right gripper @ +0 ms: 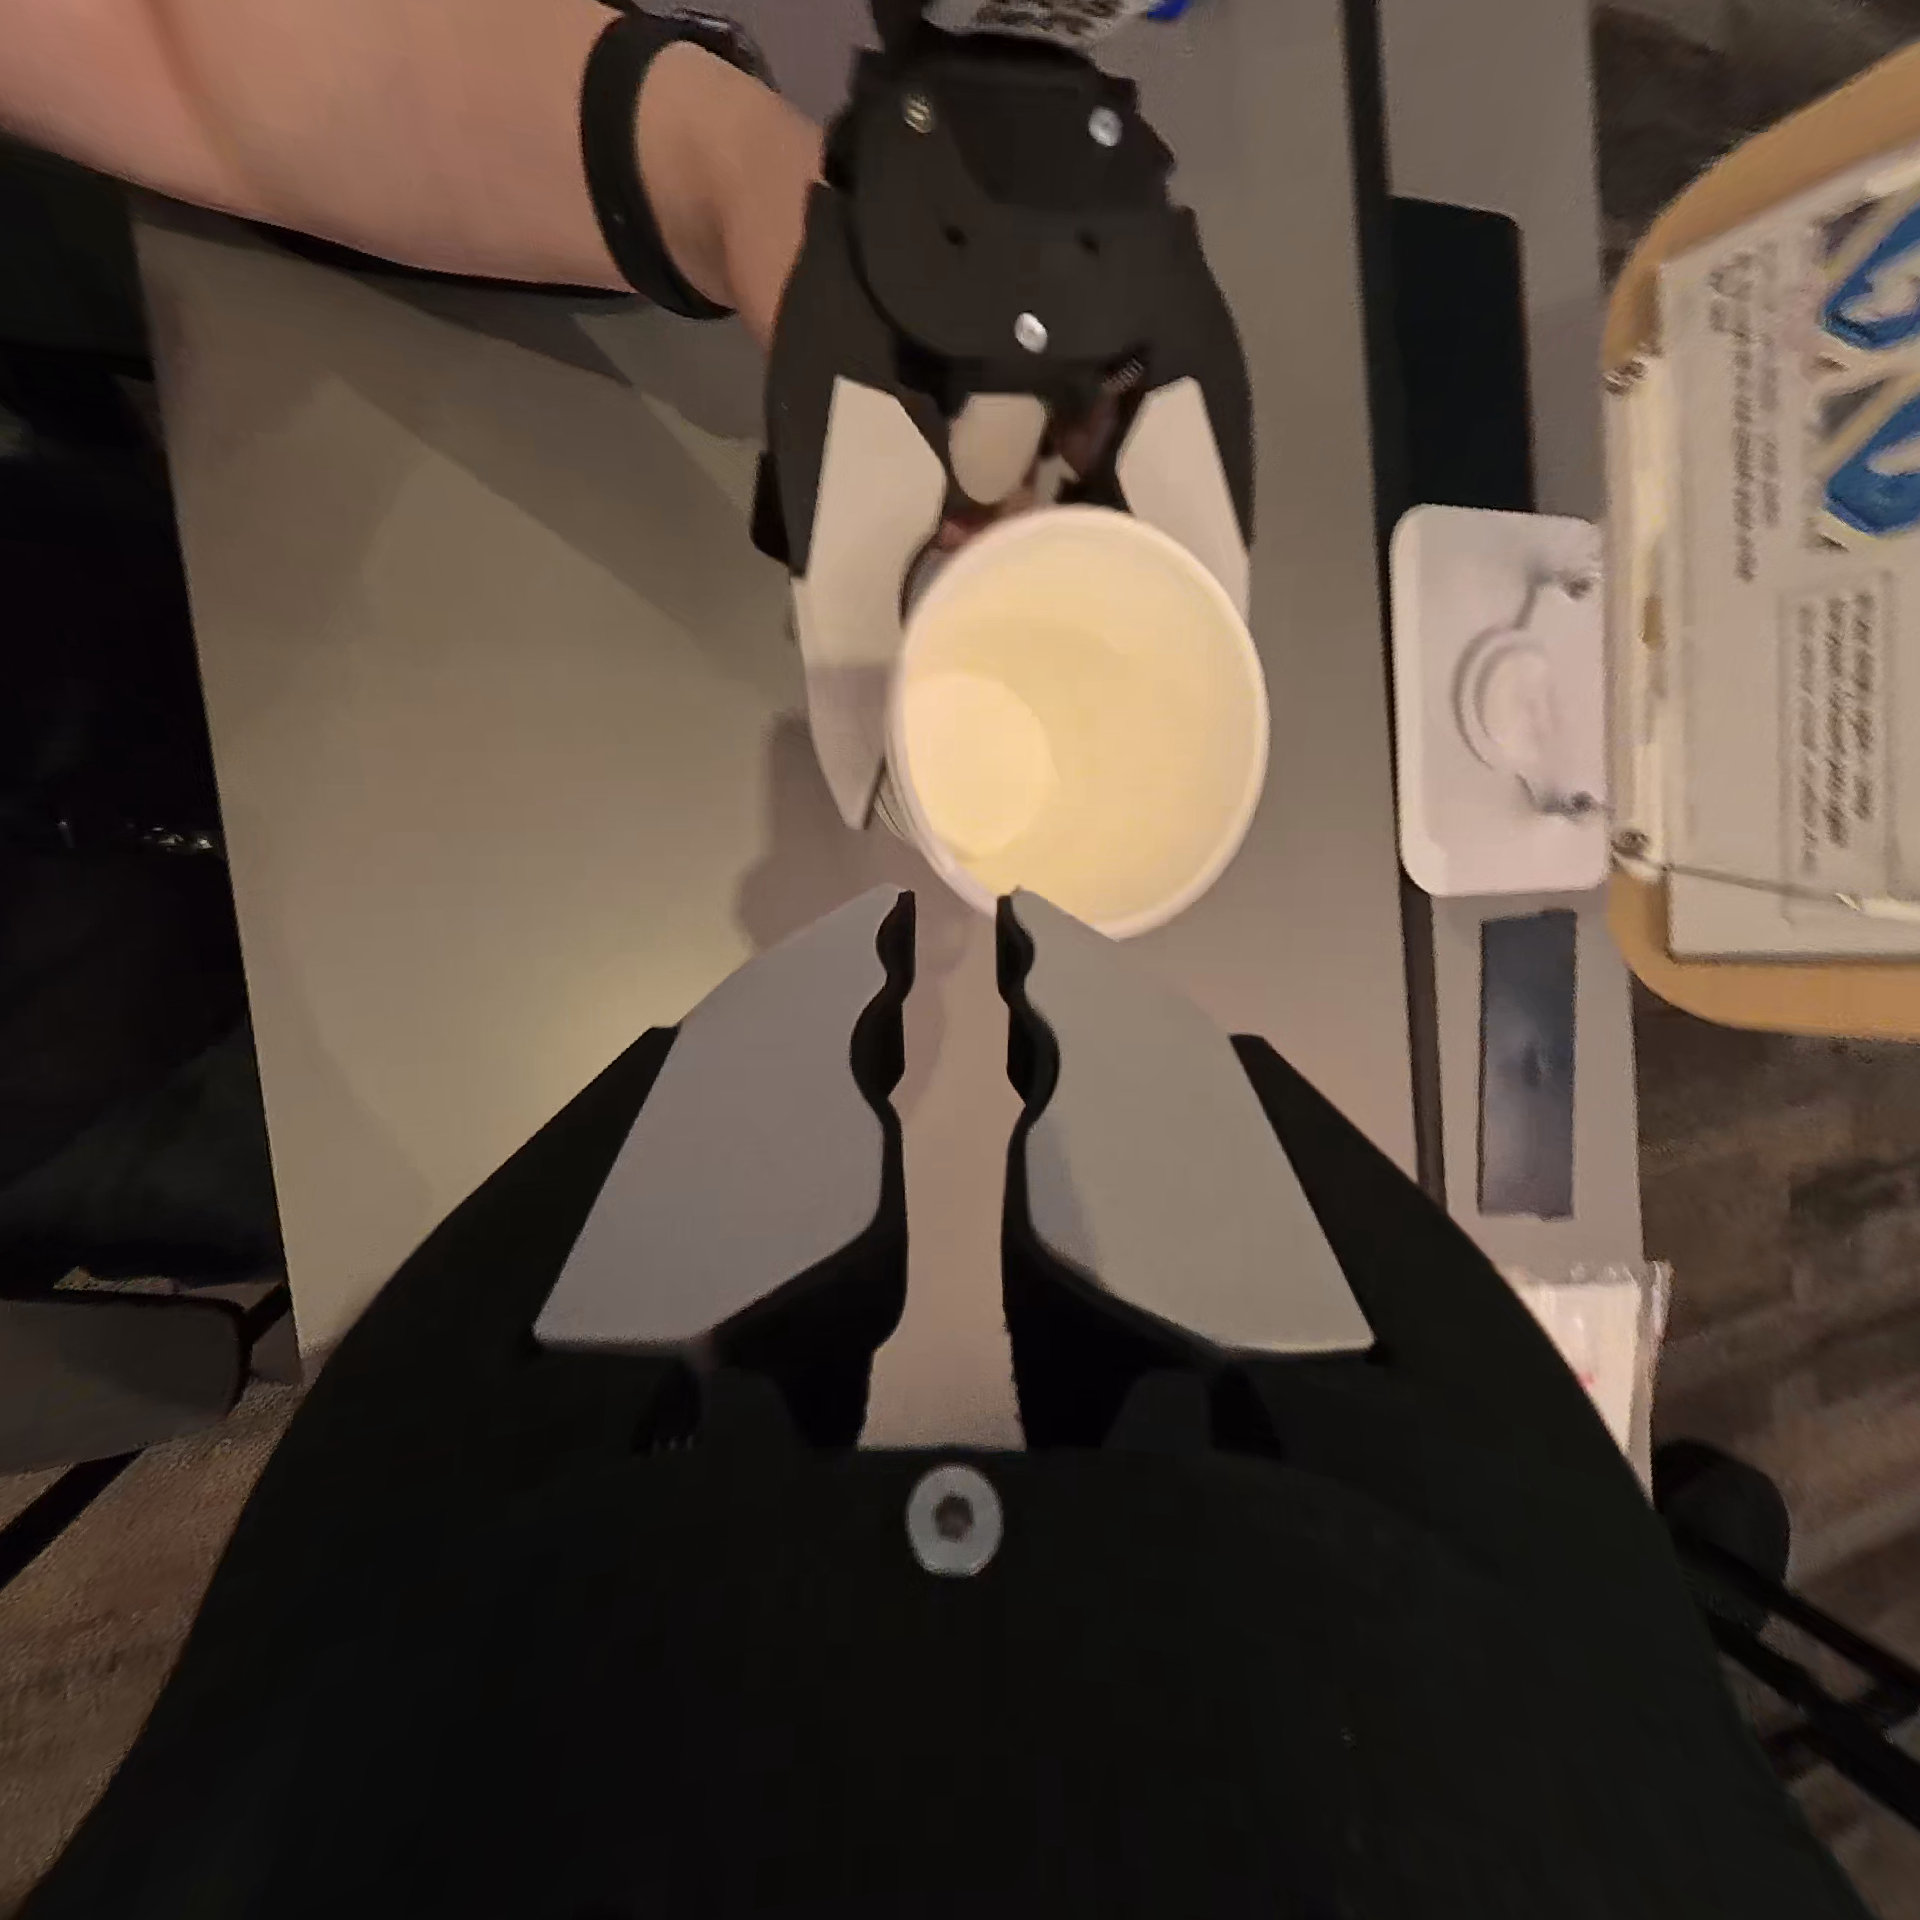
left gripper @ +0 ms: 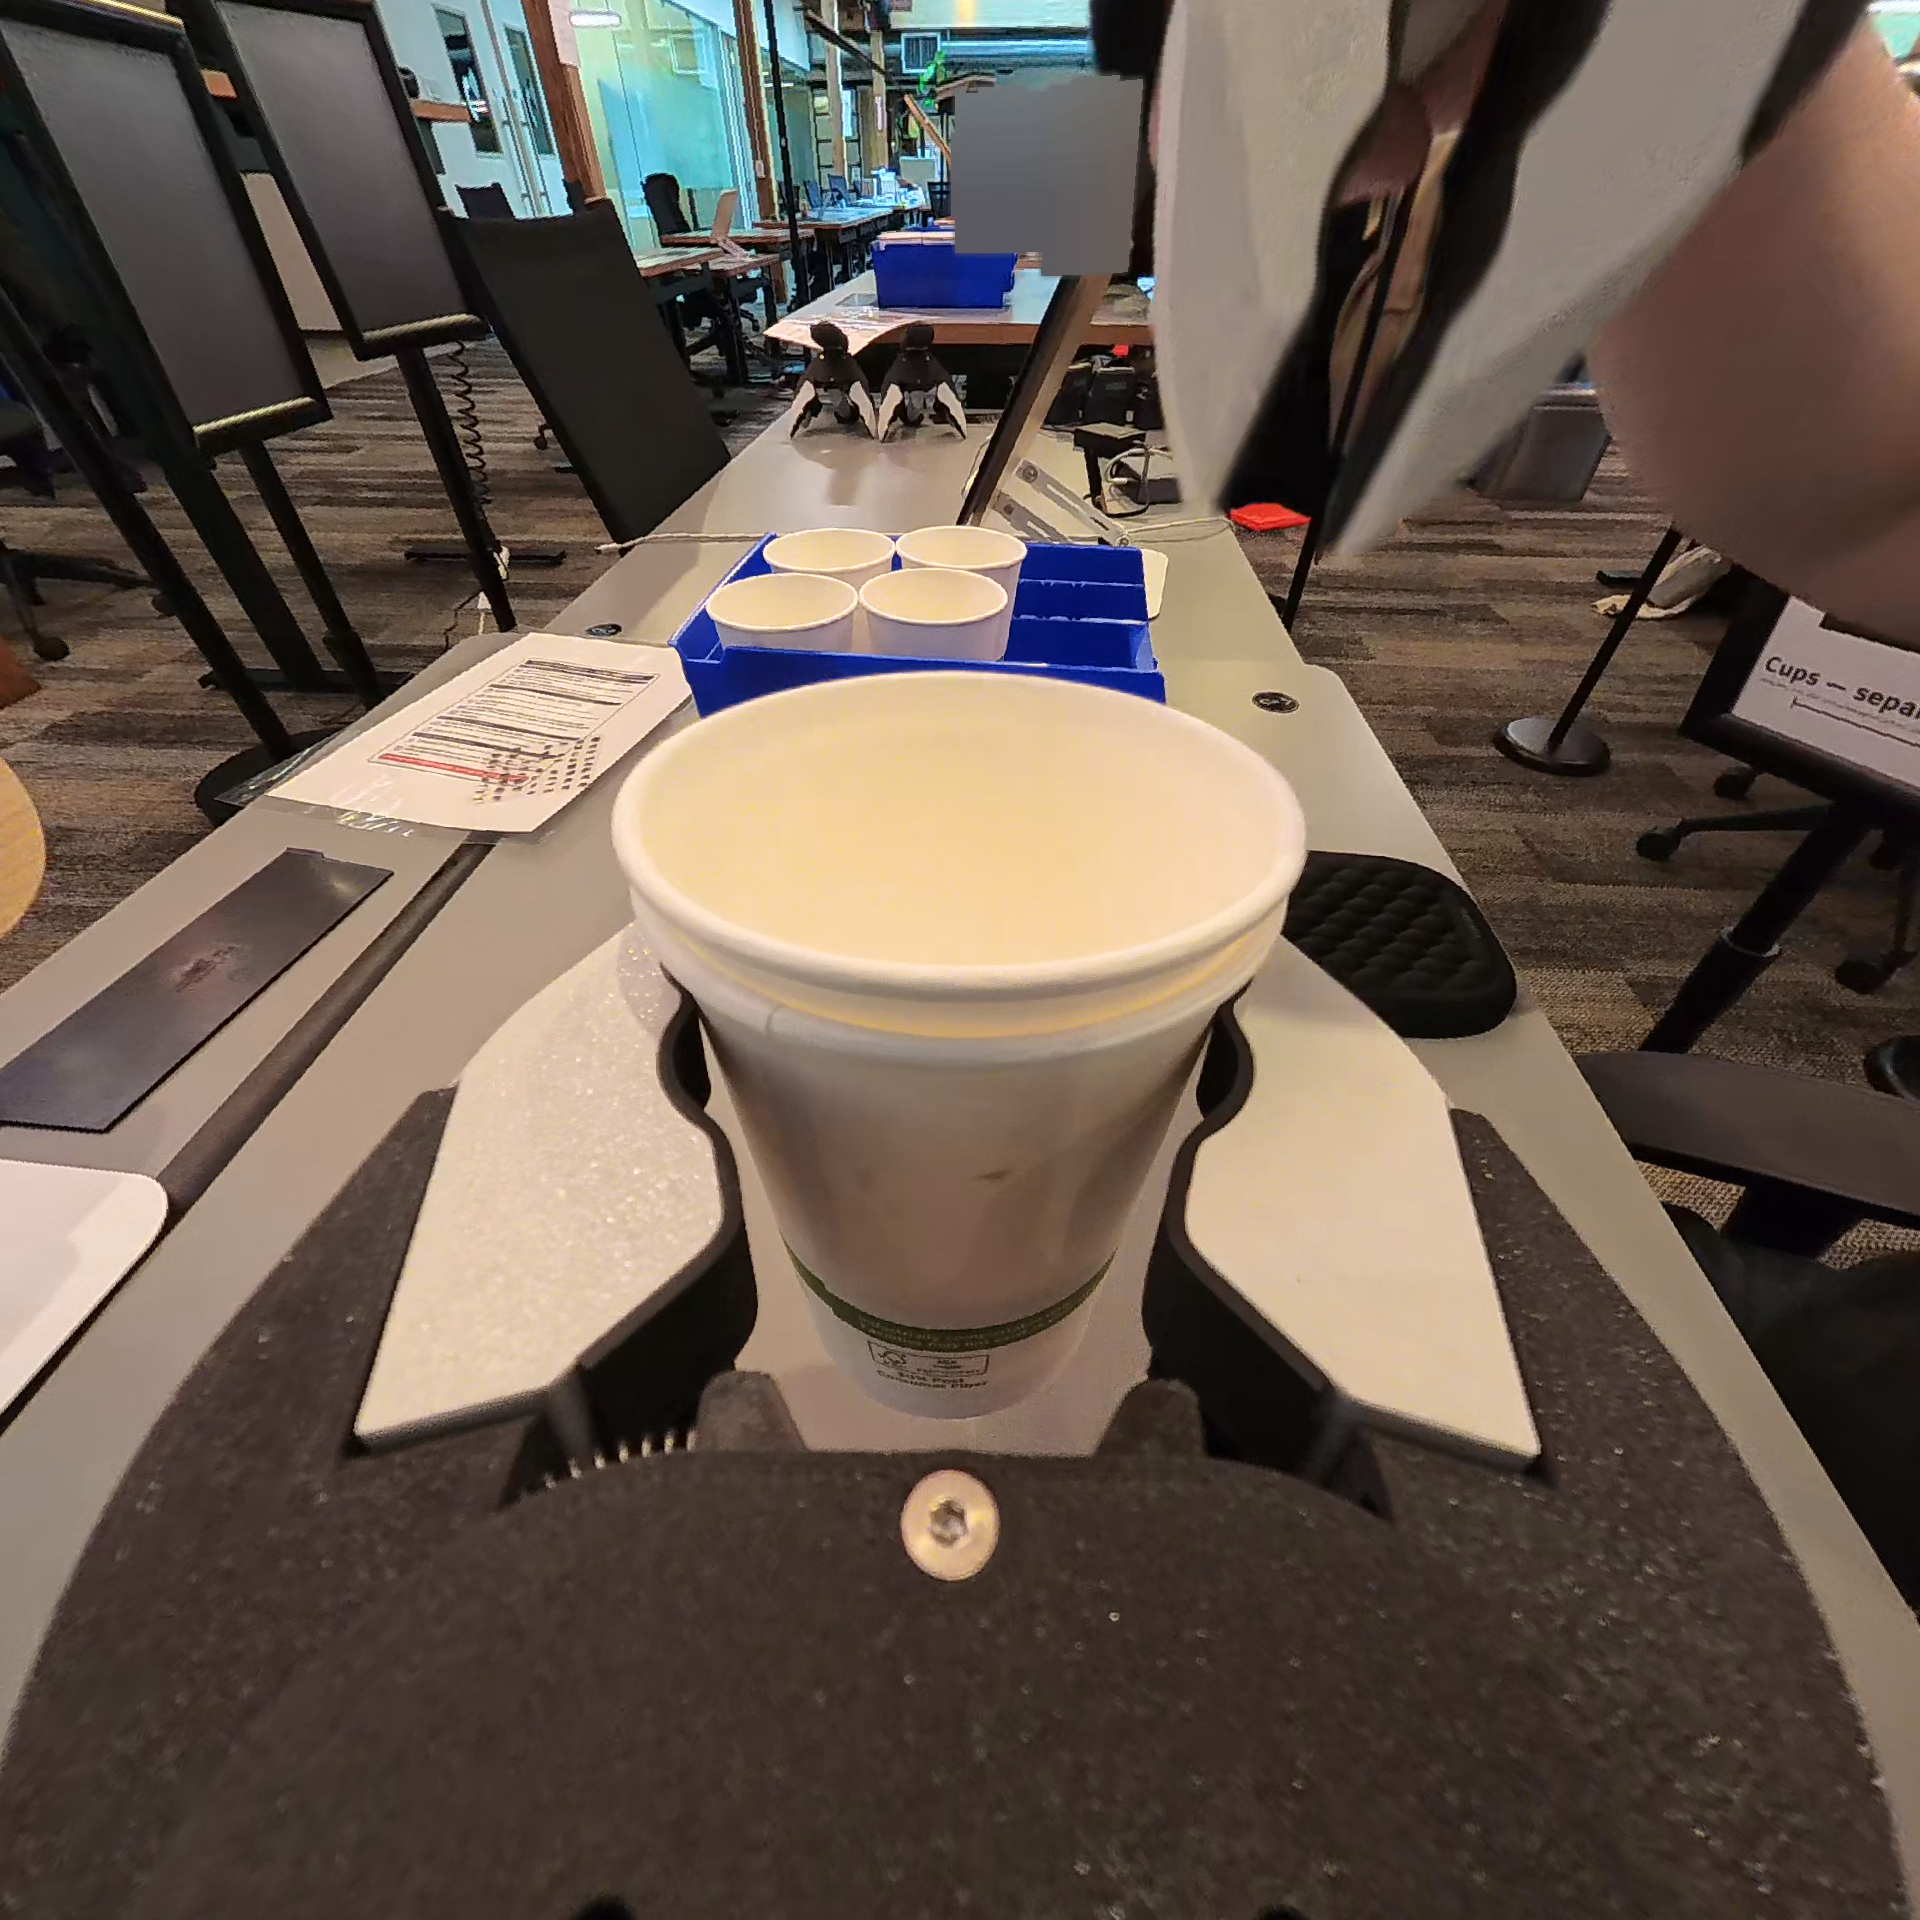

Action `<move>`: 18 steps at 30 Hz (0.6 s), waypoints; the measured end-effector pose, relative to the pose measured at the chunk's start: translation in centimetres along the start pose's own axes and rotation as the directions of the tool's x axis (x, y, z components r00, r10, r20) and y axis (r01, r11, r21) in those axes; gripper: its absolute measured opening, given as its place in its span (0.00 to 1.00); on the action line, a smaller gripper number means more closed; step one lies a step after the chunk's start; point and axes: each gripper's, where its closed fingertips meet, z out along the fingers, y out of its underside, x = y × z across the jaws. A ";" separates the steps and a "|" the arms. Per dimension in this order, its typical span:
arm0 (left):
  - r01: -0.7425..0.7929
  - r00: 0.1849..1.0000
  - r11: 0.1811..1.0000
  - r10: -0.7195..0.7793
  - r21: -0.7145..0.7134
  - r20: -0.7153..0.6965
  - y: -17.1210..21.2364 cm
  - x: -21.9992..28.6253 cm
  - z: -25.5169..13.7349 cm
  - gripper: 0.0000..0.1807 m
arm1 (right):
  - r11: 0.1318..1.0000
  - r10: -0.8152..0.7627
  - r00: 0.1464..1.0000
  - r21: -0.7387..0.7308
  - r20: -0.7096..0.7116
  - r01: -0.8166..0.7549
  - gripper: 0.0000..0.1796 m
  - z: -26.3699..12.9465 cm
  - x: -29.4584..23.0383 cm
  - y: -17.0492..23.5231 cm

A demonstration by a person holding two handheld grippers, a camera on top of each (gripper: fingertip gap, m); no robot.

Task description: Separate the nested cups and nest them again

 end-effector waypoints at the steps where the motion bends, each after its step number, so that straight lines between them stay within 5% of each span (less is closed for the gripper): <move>1: 0.001 1.000 1.000 -0.001 -0.001 -0.001 0.0 0.0 0.0 0.52 | 1.000 -0.011 1.000 -0.012 0.029 0.011 0.08 1.1 -0.4 -0.5; 18: -0.009 1.000 1.000 0.009 0.000 -0.004 -0.2 0.2 -0.1 0.52 | 0.999 -0.020 0.989 -0.035 0.148 0.025 0.03 4.3 -1.3 -2.1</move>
